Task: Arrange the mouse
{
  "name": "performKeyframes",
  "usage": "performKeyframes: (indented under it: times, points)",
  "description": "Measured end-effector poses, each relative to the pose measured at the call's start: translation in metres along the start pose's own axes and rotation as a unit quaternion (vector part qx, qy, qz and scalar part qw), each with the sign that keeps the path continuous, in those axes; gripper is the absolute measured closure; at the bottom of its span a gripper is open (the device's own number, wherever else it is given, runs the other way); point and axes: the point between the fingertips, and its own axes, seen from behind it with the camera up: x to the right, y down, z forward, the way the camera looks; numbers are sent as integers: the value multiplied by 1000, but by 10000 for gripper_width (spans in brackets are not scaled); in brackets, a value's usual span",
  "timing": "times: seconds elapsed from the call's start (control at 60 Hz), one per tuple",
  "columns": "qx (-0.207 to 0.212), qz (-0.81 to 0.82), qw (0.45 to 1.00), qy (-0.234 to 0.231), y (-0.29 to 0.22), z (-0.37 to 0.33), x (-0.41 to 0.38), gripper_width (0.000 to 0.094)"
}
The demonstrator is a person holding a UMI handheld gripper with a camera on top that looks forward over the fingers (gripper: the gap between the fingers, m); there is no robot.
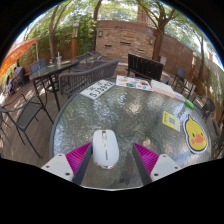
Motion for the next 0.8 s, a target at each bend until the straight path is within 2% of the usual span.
performKeyframes:
  times: [0.1, 0.2, 0.283, 0.45, 0.55, 0.617, 0.717, 0.8]
  points:
    - [-4, 4, 1000, -15, -2, 5, -5, 204]
    - [-6, 12, 999, -46, -1, 8, -17, 432]
    - [-6, 11, 999, -42, -1, 8, -16, 458]
    - [-8, 35, 997, -62, -9, 0, -21, 577]
    - [26, 19, 997, -76, -43, -17, -18, 576]
    - [62, 28, 993, -93, -86, -42, -12, 576]
    - [138, 37, 983, -115, -162, -91, 18, 576]
    - [197, 52, 972, -114, -218, -125, 73, 577]
